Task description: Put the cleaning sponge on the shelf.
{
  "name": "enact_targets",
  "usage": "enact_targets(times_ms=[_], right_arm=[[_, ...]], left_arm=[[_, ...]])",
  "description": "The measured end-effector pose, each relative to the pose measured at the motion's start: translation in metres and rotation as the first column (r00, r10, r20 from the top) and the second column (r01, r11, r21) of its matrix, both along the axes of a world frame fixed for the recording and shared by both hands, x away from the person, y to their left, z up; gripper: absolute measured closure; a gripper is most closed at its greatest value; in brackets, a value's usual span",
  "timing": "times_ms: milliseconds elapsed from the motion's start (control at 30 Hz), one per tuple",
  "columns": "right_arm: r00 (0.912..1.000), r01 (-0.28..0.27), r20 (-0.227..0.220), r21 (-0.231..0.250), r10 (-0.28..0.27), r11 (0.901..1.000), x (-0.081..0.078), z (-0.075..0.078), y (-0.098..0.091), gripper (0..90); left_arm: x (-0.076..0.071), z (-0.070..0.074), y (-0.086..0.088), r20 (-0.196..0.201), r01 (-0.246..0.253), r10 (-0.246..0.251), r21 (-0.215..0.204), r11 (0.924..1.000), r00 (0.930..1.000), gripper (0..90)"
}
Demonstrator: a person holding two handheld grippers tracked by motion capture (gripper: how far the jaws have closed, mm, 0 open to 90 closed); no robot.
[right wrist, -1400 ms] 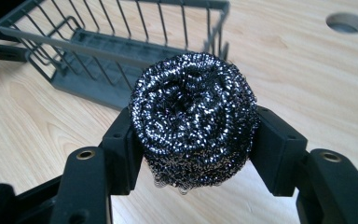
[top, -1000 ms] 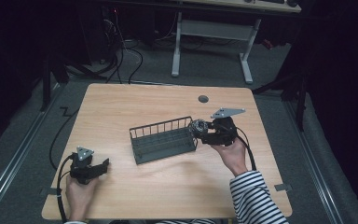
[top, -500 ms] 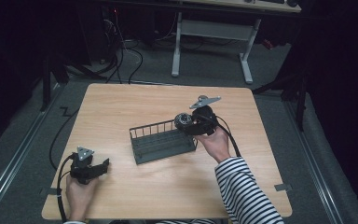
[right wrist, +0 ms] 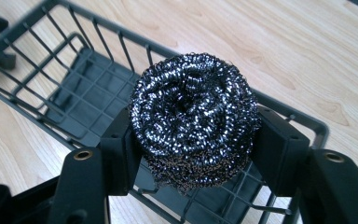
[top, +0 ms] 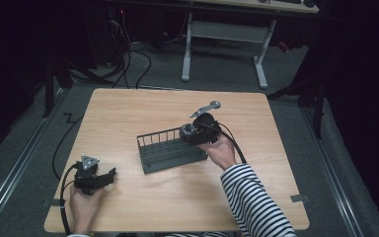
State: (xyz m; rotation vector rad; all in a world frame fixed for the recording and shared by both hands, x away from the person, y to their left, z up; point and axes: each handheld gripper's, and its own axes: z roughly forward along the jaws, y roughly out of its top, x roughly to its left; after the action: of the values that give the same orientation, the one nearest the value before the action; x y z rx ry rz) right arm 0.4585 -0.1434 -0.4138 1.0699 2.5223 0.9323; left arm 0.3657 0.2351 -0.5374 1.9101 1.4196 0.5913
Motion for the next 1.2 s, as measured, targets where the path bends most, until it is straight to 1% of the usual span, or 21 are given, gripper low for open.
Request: enact_targets(times_ms=[33, 133, 267, 367, 400, 433, 467, 533, 567, 700, 733, 900, 1033, 1200], right_arm=[[0.9998, -0.012, -0.012, -0.006, 0.012, 0.9999, 0.000, -0.002, 0.002, 40.0], [0.9992, -0.016, -0.038, -0.023, 0.015, 0.9996, 0.002, -0.008, 0.006, 39.9], [0.9973, -0.007, -0.074, -0.029, 0.005, 0.9996, 0.006, -0.015, 0.010, 39.2], [0.9964, 0.005, -0.084, -0.039, -0.008, 0.9992, 0.009, -0.020, 0.011, 38.2], [0.9966, 0.018, -0.080, -0.045, -0.022, 0.9988, 0.010, -0.021, 0.012, 38.2], [0.9967, 0.016, -0.078, -0.050, -0.020, 0.9986, 0.010, -0.022, 0.012, 38.0], [0.9957, 0.020, -0.090, -0.044, -0.024, 0.9989, 0.011, -0.023, 0.013, 37.9], [0.9960, 0.017, -0.087, -0.061, -0.023, 0.9980, 0.011, -0.024, 0.014, 37.6], [0.9949, 0.023, -0.097, -0.062, -0.029, 0.9978, 0.011, -0.025, 0.015, 37.5], [0.9945, 0.006, -0.104, -0.070, -0.013, 0.9975, 0.013, -0.029, 0.016, 36.6], [0.9933, 0.011, -0.114, -0.068, -0.019, 0.9976, 0.012, -0.030, 0.017, 36.0], [0.9934, 0.008, -0.114, -0.088, -0.018, 0.9961, 0.012, -0.033, 0.019, 33.3], [0.9935, 0.000, -0.113, -0.078, -0.009, 0.9970, 0.012, -0.032, 0.018, 31.2], [0.9939, 0.013, -0.109, -0.048, -0.018, 0.9987, 0.011, -0.028, 0.016, 28.9]], left_arm=[[0.000, 0.000, 0.000, 0.001, 0.000, 0.000, 0.003, 1.0000, 1.0000, 26.2], [0.000, 0.000, -0.001, 0.000, 0.001, -0.001, 0.008, 1.0000, 1.0000, 26.2], [0.000, 0.000, -0.001, 0.000, 0.002, -0.002, 0.007, 1.0000, 1.0000, 26.2], [0.000, 0.000, -0.001, 0.000, 0.002, -0.002, 0.006, 1.0000, 1.0000, 26.3], [0.000, 0.000, -0.001, 0.000, 0.002, -0.002, 0.007, 1.0000, 1.0000, 26.3], [0.000, 0.000, -0.001, 0.001, 0.001, -0.001, 0.008, 1.0000, 1.0000, 26.3], [0.000, 0.000, -0.001, 0.002, 0.000, 0.000, 0.010, 0.9999, 1.0000, 26.3], [0.000, 0.000, -0.002, 0.001, 0.000, 0.000, 0.015, 0.9999, 1.0000, 26.3], [0.000, 0.000, -0.002, 0.003, 0.005, -0.005, 0.020, 0.9998, 1.0000, 26.3], [0.000, 0.000, -0.002, 0.001, 0.007, -0.007, 0.019, 0.9998, 1.0000, 26.4], [0.000, 0.000, -0.002, 0.000, 0.007, -0.007, 0.018, 0.9998, 1.0000, 26.4], [0.000, 0.000, -0.002, 0.002, 0.004, -0.004, 0.012, 0.9999, 1.0000, 26.5], [0.000, 0.000, -0.002, 0.002, 0.004, -0.004, 0.011, 0.9999, 1.0000, 26.5], [0.000, 0.000, -0.002, 0.002, 0.004, -0.004, 0.010, 0.9999, 1.0000, 26.5]])
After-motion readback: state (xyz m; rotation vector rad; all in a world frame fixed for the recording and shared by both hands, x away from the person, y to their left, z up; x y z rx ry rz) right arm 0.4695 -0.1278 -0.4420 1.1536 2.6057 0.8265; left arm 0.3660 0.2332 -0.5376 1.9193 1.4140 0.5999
